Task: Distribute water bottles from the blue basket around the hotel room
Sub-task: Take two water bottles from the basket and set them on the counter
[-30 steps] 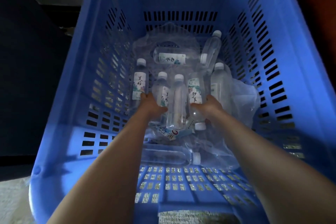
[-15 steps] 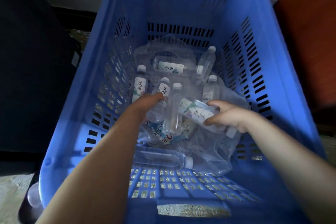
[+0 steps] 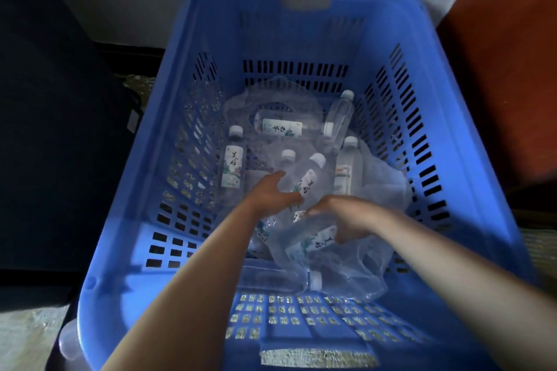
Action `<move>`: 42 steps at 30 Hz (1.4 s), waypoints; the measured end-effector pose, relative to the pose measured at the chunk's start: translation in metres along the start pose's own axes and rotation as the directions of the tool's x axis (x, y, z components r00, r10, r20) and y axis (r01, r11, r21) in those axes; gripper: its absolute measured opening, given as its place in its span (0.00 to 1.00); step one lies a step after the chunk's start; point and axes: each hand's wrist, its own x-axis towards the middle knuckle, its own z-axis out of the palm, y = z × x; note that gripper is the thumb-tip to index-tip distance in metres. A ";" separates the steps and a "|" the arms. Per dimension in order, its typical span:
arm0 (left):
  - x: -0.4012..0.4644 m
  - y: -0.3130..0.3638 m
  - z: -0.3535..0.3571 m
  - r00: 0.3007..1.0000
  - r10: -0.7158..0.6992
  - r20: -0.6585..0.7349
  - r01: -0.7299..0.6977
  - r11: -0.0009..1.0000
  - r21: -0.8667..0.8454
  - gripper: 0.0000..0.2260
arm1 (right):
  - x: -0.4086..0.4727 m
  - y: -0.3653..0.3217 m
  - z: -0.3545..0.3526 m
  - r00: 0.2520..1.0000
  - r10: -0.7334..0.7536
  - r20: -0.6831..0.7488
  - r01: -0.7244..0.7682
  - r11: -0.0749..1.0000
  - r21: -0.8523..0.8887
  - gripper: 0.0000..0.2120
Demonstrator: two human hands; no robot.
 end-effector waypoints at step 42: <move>-0.059 -0.020 0.004 0.977 -0.120 -0.174 0.126 0.992 0.025 0.33 | 0.042 -0.065 0.049 0.719 0.626 0.302 -0.053 -0.384 0.922 0.40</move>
